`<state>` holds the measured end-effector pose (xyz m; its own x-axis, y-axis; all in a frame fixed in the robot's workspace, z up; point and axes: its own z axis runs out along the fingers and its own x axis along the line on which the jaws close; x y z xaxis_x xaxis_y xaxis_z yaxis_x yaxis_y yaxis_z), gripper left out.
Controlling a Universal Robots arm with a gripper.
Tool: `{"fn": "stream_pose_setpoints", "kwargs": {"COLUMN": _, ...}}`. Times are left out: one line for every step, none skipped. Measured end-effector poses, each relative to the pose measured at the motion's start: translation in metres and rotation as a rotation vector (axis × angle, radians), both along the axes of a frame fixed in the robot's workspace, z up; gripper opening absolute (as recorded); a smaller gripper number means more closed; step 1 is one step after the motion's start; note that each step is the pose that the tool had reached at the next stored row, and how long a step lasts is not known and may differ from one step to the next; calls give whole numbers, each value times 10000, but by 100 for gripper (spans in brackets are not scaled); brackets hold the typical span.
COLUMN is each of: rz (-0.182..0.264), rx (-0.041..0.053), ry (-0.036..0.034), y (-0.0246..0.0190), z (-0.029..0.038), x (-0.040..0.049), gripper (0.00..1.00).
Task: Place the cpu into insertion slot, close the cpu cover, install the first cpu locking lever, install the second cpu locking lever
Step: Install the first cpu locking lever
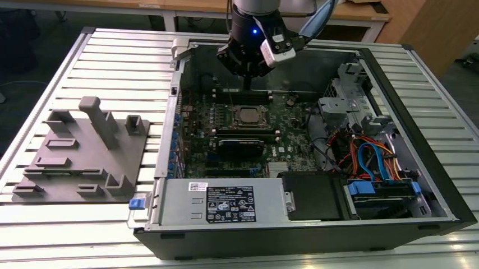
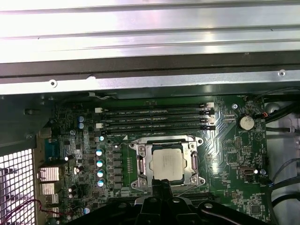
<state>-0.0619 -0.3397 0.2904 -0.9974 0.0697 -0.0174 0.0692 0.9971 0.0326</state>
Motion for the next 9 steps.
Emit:
{"fn": "stream_pose_setpoints", "kwargs": {"rz": 0, "rx": 0, "ry": 0, "y": 0, "z": 0, "x": 0, "gripper": 10}}
{"fn": "stream_pose_setpoints", "kwargs": {"rz": 0, "rx": 0, "ry": 0, "y": 0, "z": 0, "x": 0, "gripper": 10}}
{"fn": "stream_pose_setpoints", "kwargs": {"rz": 0, "rx": -1, "ry": 0, "y": 0, "z": -1, "x": 0, "gripper": 10}}
{"fn": "stream_pose_setpoints", "kwargs": {"rz": 0, "rx": 0, "ry": 0, "y": 0, "z": -1, "x": 0, "gripper": 10}}
{"fn": "stream_pose_setpoints", "kwargs": {"rz": 0, "rx": 0, "ry": 0, "y": 0, "z": -1, "x": 0, "gripper": 10}}
{"fn": "stream_pose_setpoints", "kwargs": {"rz": 0, "rx": 0, "ry": 0, "y": 0, "z": -1, "x": 0, "gripper": 10}}
{"fn": "stream_pose_setpoints", "kwargs": {"rz": -1, "rx": 1, "ry": -1, "y": 0, "z": -2, "x": -2, "gripper": 10}}
{"fn": "stream_pose_setpoints", "kwargs": {"rz": 0, "rx": 1, "ry": -2, "y": 0, "z": -2, "x": -9, "gripper": 10}}
{"fn": "stream_pose_setpoints", "kwargs": {"rz": 1, "rx": 2, "ry": -2, "y": 0, "z": -4, "x": -29, "gripper": 10}}
